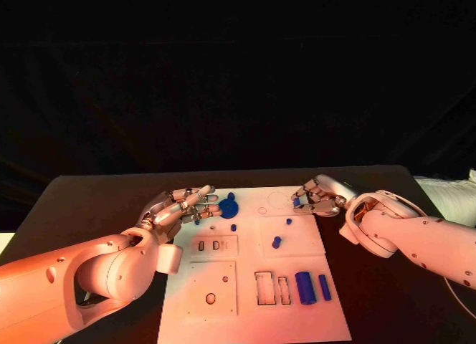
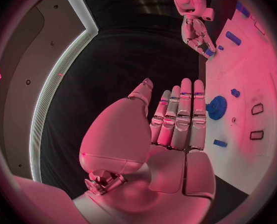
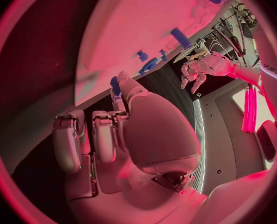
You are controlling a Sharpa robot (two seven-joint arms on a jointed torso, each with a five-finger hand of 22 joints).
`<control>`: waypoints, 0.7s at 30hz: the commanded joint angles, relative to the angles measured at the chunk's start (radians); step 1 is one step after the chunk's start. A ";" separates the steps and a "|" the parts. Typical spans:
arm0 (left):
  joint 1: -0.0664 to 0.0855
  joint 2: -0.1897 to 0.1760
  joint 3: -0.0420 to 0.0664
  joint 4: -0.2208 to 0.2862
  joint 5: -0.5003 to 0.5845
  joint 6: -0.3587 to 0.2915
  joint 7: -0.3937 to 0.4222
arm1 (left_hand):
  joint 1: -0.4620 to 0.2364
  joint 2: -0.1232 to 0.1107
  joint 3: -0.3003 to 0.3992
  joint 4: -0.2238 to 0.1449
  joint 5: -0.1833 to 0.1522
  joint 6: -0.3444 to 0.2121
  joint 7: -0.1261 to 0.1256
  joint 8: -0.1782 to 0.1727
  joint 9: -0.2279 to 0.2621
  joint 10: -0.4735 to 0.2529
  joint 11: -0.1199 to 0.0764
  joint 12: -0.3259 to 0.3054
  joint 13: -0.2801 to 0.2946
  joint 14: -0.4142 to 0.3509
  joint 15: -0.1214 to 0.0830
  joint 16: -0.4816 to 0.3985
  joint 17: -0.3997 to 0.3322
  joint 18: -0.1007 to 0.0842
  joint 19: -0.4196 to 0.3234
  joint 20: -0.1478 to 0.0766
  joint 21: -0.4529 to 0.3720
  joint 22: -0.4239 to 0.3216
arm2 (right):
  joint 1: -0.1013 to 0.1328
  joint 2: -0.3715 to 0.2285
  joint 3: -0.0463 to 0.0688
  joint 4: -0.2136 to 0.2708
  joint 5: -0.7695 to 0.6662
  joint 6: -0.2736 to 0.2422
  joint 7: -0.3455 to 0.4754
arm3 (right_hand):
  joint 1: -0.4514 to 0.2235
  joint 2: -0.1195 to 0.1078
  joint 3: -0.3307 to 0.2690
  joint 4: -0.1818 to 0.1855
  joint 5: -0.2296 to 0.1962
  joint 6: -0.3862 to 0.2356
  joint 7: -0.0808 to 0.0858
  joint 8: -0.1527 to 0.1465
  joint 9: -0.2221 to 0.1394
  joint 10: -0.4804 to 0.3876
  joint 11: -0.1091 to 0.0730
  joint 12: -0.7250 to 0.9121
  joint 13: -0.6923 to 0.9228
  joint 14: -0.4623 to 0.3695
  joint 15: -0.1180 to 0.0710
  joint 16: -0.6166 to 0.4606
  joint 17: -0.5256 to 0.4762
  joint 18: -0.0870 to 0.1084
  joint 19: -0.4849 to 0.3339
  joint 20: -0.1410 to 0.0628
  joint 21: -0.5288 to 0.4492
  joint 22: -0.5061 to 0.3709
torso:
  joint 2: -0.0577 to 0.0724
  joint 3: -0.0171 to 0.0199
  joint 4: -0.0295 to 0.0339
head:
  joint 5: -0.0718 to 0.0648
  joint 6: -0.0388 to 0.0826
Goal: Assemble the parts on the task board
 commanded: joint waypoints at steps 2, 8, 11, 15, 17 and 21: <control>0.000 0.000 0.000 0.000 -0.004 0.024 -0.003 | 0.001 0.005 0.000 -0.006 -0.003 -0.007 -0.001 -0.003 -0.001 -0.008 0.000 -0.005 -0.002 -0.006 0.000 -0.003 0.002 0.012 -0.002 0.006 -0.004 -0.002 | 0.011 -0.001 0.002 0.070 -0.009 -0.033 -0.076 | -0.018 0.003 0.001 0.002 0.007 0.017 -0.018 0.005 0.018 0.075 -0.002 -0.001 0.225 0.104 -0.006 0.004 0.263 -0.019 0.100 -0.007 0.005 0.251 | -0.002 -0.0036 -0.0010 | 0.002 -0.001; 0.001 0.001 0.000 -0.033 -0.003 0.031 0.003 | -0.004 0.002 -0.004 -0.006 -0.005 -0.007 -0.003 -0.002 -0.001 -0.007 0.000 -0.004 -0.001 -0.007 0.001 -0.005 0.002 0.012 -0.003 0.006 -0.005 -0.002 | 0.018 0.025 -0.001 0.169 -0.072 -0.044 -0.176 | -0.025 0.004 0.002 0.003 0.009 0.015 -0.017 0.002 0.018 0.074 -0.001 -0.004 0.224 0.104 -0.005 0.004 0.263 -0.019 0.099 -0.007 0.003 0.249 | -0.013 -0.0101 0.0036 | 0.011 -0.010; 0.001 0.000 0.000 -0.050 -0.003 0.032 0.008 | -0.005 0.001 -0.004 -0.006 -0.005 -0.006 -0.003 -0.001 0.000 -0.006 -0.001 -0.003 -0.001 -0.007 0.001 -0.006 0.002 0.012 -0.003 0.007 -0.006 -0.002 | 0.017 0.047 -0.008 0.196 -0.104 -0.040 -0.213 | -0.026 0.005 0.003 0.003 0.009 0.014 -0.017 0.002 0.018 0.074 -0.001 -0.005 0.223 0.104 -0.005 0.004 0.263 -0.018 0.098 -0.007 0.003 0.248 | -0.019 -0.0138 0.0074 | 0.021 -0.021; 0.001 0.000 0.000 -0.072 -0.003 0.032 0.016 | -0.006 0.003 -0.004 -0.007 -0.004 -0.002 -0.006 0.001 0.001 -0.002 -0.003 -0.001 0.000 -0.007 0.000 -0.007 0.003 0.013 -0.004 0.007 -0.007 -0.002 | 0.011 0.085 -0.018 0.211 -0.165 -0.037 -0.251 | -0.026 0.007 0.005 0.003 0.008 0.012 -0.017 0.000 0.017 0.073 0.000 -0.007 0.222 0.104 -0.004 0.004 0.263 -0.018 0.098 -0.007 0.002 0.246 | -0.027 -0.0202 0.0118 | 0.025 -0.034; 0.001 0.000 0.000 -0.080 -0.003 0.031 0.020 | -0.006 0.004 -0.004 -0.007 -0.004 0.000 -0.007 0.002 0.001 0.000 -0.003 0.000 0.000 -0.007 0.000 -0.008 0.003 0.013 -0.004 0.006 -0.007 -0.002 | 0.006 0.106 -0.022 0.212 -0.192 -0.034 -0.265 | -0.026 0.007 0.005 0.003 0.008 0.012 -0.017 0.000 0.017 0.073 0.000 -0.007 0.222 0.104 -0.004 0.004 0.263 -0.018 0.098 -0.007 0.002 0.246 | -0.029 -0.0233 0.0136 | 0.025 -0.037; 0.001 -0.002 0.000 -0.090 -0.003 0.026 0.026 | -0.006 0.005 -0.003 -0.008 -0.004 0.001 -0.007 0.002 0.001 0.001 -0.004 0.000 0.001 -0.007 0.000 -0.008 0.003 0.013 -0.004 0.006 -0.007 -0.003 | -0.005 0.143 -0.027 0.203 -0.226 -0.031 -0.284 | -0.027 0.007 0.005 0.002 0.008 0.011 -0.016 -0.001 0.017 0.072 0.000 -0.008 0.221 0.104 -0.004 0.004 0.263 -0.017 0.097 -0.006 0.001 0.245 | -0.033 -0.0281 0.0184 | 0.027 -0.045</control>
